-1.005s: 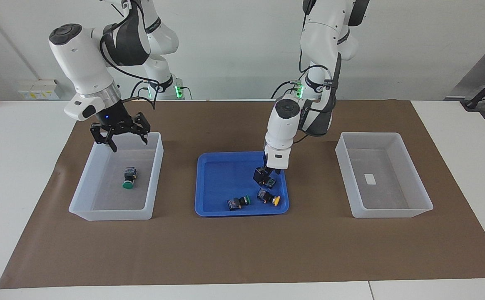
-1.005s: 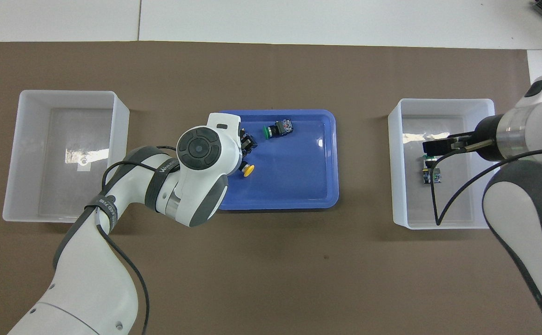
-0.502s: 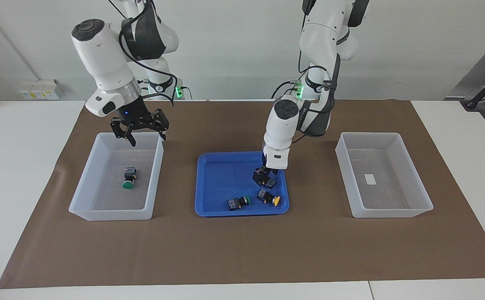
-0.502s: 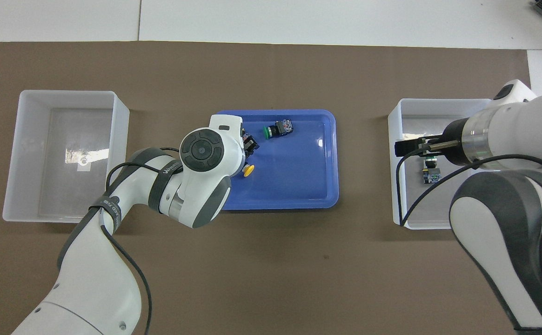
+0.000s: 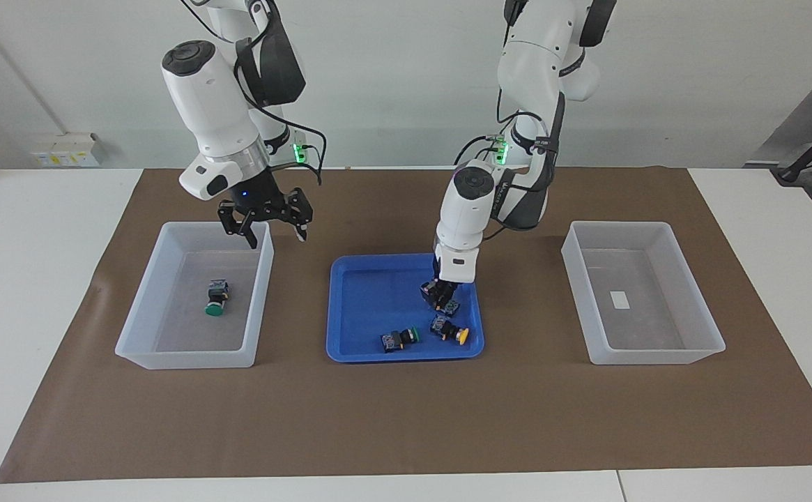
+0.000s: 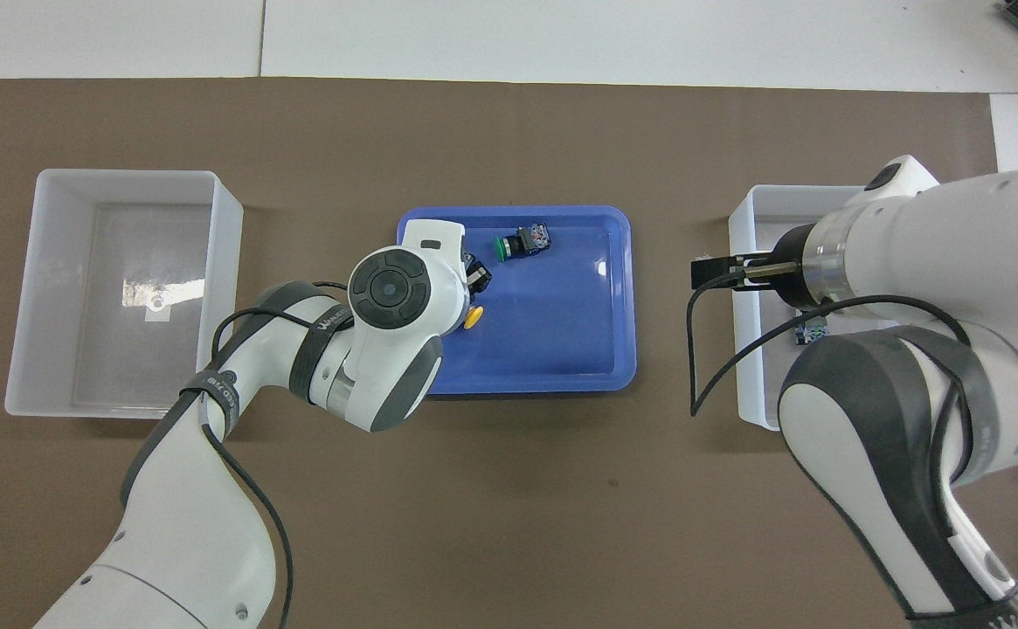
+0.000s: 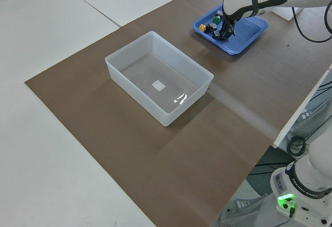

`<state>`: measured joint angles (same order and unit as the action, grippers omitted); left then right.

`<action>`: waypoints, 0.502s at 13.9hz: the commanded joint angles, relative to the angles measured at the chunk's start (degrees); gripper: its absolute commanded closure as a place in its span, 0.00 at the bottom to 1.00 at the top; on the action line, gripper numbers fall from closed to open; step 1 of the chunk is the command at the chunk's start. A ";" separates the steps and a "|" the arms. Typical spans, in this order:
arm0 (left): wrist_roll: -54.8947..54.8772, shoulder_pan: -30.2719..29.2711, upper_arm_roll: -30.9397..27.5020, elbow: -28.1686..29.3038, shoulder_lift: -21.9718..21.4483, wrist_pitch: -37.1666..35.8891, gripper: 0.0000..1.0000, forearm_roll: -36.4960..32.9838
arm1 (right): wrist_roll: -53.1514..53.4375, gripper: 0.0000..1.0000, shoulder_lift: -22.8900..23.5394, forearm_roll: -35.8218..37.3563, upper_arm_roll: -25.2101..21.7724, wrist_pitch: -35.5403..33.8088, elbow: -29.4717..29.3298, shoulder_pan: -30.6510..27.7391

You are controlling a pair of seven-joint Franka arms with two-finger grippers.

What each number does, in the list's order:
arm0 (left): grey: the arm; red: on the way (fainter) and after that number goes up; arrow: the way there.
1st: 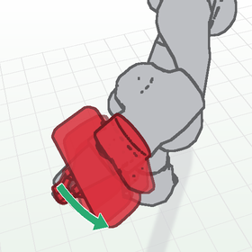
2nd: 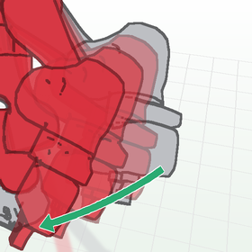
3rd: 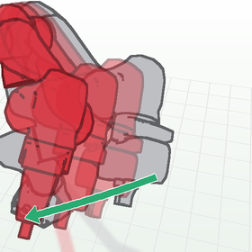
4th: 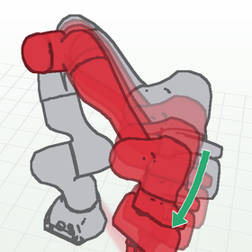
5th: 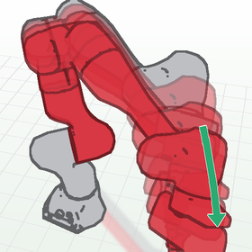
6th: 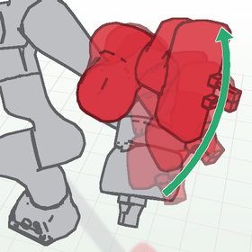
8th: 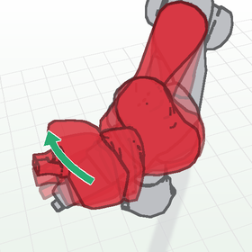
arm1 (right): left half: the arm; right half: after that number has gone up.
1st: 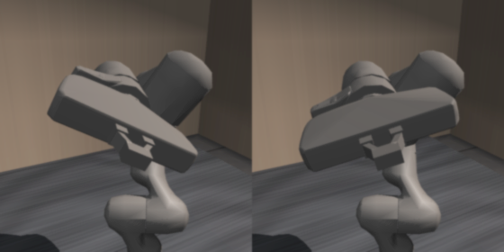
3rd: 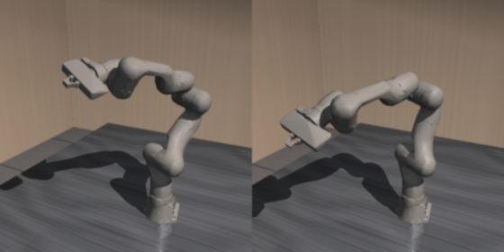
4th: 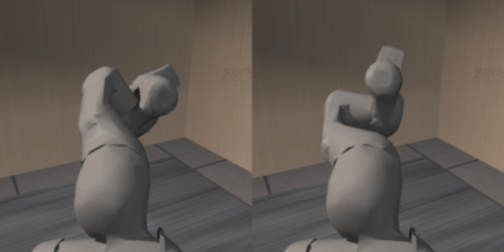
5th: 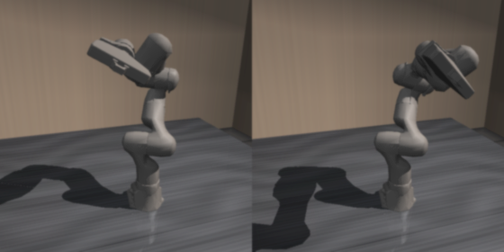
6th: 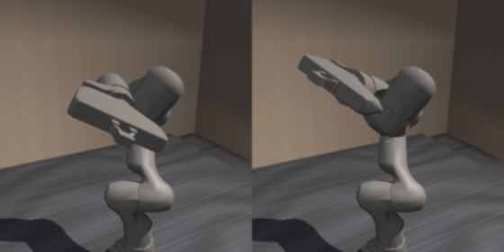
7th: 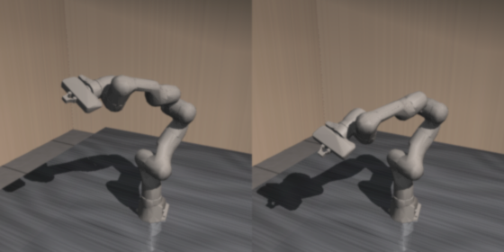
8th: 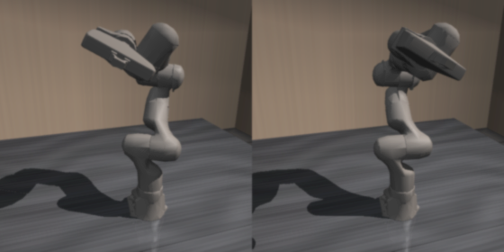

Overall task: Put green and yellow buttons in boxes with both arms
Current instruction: 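Return the right gripper to the tray while the left gripper carries the yellow button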

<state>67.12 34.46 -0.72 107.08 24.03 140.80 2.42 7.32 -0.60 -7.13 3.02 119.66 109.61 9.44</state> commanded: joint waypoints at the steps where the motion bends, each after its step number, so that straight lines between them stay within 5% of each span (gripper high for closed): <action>1: 0.29 0.96 -0.69 -0.65 0.58 0.79 0.69 0.66 | 1.20 0.00 0.07 0.54 0.23 0.75 0.17 -0.22; 7: 0.03 0.69 -0.78 -1.35 0.50 -0.09 0.82 0.31 | 1.29 0.00 0.16 0.54 0.23 0.84 0.08 -0.13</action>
<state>67.12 34.52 -0.79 106.99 24.03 140.92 2.42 7.34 -0.50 -7.13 3.02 119.66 109.61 9.42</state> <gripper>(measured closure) 0.599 0.000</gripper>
